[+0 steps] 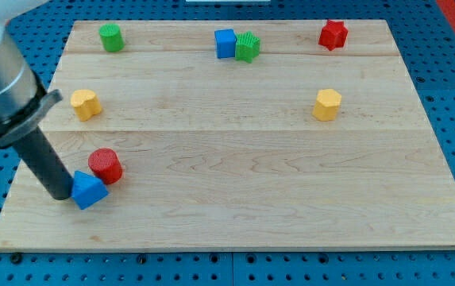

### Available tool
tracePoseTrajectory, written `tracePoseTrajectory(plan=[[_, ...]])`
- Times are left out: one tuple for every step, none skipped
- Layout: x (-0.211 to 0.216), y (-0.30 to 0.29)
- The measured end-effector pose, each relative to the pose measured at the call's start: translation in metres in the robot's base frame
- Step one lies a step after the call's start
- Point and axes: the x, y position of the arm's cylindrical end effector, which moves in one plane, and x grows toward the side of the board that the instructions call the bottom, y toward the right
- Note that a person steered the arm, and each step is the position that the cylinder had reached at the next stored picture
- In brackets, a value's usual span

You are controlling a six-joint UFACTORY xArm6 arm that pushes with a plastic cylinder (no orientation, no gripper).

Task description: Place the triangle at the bottom center of the board

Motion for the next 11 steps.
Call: tracePoseTrajectory(plan=[[0.001, 0.019], [0.001, 0.023], [0.004, 0.048], [0.005, 0.07], [0.005, 0.096], [0.005, 0.128], [0.005, 0.153], [0.004, 0.151], [-0.023, 0.132], [-0.038, 0.132], [-0.06, 0.116]])
